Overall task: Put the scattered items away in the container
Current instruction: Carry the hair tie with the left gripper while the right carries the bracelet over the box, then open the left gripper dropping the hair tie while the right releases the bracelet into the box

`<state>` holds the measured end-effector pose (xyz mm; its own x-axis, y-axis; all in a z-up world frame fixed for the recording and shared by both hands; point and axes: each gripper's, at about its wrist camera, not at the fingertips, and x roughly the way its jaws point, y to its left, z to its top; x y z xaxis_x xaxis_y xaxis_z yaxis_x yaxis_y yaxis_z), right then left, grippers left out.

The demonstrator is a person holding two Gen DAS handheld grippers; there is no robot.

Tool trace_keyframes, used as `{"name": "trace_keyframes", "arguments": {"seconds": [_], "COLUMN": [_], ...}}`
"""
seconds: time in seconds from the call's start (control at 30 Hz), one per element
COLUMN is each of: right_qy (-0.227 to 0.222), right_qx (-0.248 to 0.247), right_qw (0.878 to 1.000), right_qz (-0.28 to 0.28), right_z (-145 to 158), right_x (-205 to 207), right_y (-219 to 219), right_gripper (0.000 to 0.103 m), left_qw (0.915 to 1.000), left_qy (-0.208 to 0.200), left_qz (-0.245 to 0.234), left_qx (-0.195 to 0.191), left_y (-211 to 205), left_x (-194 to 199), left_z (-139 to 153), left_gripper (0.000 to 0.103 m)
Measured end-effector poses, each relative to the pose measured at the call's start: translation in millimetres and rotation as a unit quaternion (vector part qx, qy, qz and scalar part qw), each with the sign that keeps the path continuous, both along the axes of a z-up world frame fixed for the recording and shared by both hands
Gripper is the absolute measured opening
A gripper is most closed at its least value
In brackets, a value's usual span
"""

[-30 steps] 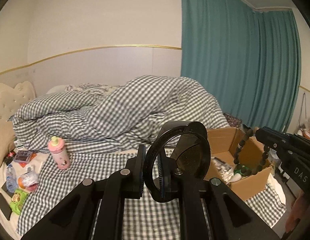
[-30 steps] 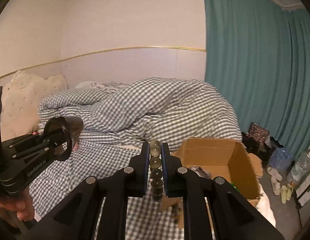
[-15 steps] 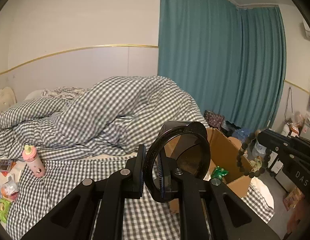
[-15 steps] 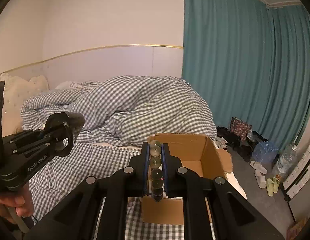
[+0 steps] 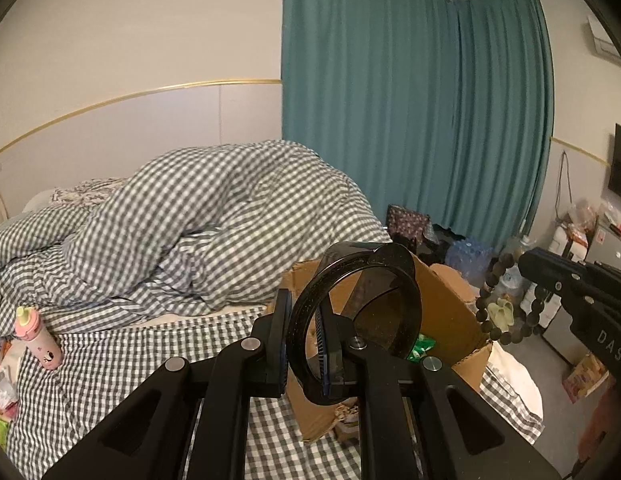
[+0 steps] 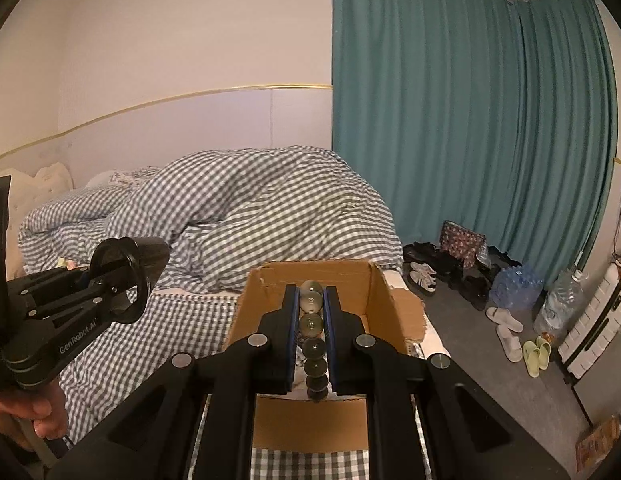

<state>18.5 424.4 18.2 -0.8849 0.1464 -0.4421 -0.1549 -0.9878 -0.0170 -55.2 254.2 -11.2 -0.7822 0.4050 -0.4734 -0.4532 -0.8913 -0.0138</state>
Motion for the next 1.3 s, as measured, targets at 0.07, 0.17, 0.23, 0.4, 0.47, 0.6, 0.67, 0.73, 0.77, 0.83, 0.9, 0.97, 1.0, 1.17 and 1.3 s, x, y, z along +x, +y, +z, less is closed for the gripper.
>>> {"name": "trace_keyframes", "arguments": {"seconds": [0.07, 0.17, 0.23, 0.4, 0.47, 0.6, 0.67, 0.73, 0.77, 0.83, 0.9, 0.97, 1.0, 1.17, 1.3], "right_qy": [-0.003, -0.009, -0.013, -0.026, -0.03, -0.041, -0.048, -0.056, -0.061, -0.069, -0.078, -0.088, -0.094, -0.113, -0.121], "right_qx": [-0.003, -0.006, -0.007, -0.014, -0.017, -0.022, -0.025, -0.027, -0.028, -0.031, -0.034, -0.037, -0.039, -0.047, -0.055], "right_qw": [1.0, 1.0, 1.0, 1.0, 0.999, 0.999, 0.998, 0.998, 0.998, 0.997, 0.996, 0.995, 0.995, 0.992, 0.991], "right_qz": [-0.002, -0.003, -0.003, -0.009, -0.01, -0.014, -0.017, -0.019, -0.019, -0.02, -0.019, -0.017, -0.016, -0.012, -0.011], "right_z": [-2.7, -9.0, -12.7, -26.3, -31.3, -43.2, -49.7, -57.6, -61.8, -69.8, -78.4, -86.9, -91.7, -113.3, -125.5], "right_x": [-4.8, -12.5, -18.0, -33.6, -38.6, -49.5, -56.4, -63.1, -66.3, -72.6, -78.6, -84.6, -88.2, -99.5, -103.0], "right_y": [6.6, 15.1, 18.7, 32.9, 37.7, 49.3, 56.4, 63.7, 66.3, 71.7, 77.5, 82.1, 83.6, 89.1, 94.3], "right_gripper": [0.011, 0.011, 0.011, 0.011, 0.011, 0.011, 0.011, 0.011, 0.011, 0.011, 0.011, 0.011, 0.011, 0.011, 0.011], "left_qw": [1.0, 0.9998, 0.9997, 0.9991, 0.9987, 0.9972, 0.9961, 0.9947, 0.9939, 0.9919, 0.9898, 0.9873, 0.9859, 0.9822, 0.9789], "left_qy": [-0.004, -0.012, -0.02, -0.037, -0.043, -0.063, -0.074, -0.086, -0.092, -0.107, -0.12, -0.132, -0.138, -0.152, -0.165], "left_qz": [-0.004, -0.009, -0.013, -0.016, -0.019, -0.028, -0.033, -0.037, -0.039, -0.042, -0.046, -0.052, -0.056, -0.056, -0.054], "left_qx": [-0.004, -0.009, -0.009, -0.013, -0.018, -0.03, -0.037, -0.043, -0.046, -0.054, -0.061, -0.071, -0.077, -0.096, -0.109], "left_y": [6.1, 13.3, 19.3, 35.5, 43.0, 59.8, 68.2, 76.1, 79.2, 86.7, 93.8, 100.8, 104.2, 114.7, 120.0], "left_x": [-2.3, -9.3, -14.5, -31.3, -37.2, -50.1, -55.7, -60.9, -63.8, -70.9, -77.4, -82.8, -85.0, -91.9, -96.6], "left_z": [-2.7, -7.8, -10.9, -23.3, -29.8, -46.6, -56.5, -67.3, -72.5, -83.8, -94.4, -105.1, -110.4, -131.8, -145.8], "left_gripper": [0.011, 0.011, 0.011, 0.011, 0.011, 0.011, 0.011, 0.011, 0.011, 0.011, 0.011, 0.011, 0.011, 0.011, 0.011]}}
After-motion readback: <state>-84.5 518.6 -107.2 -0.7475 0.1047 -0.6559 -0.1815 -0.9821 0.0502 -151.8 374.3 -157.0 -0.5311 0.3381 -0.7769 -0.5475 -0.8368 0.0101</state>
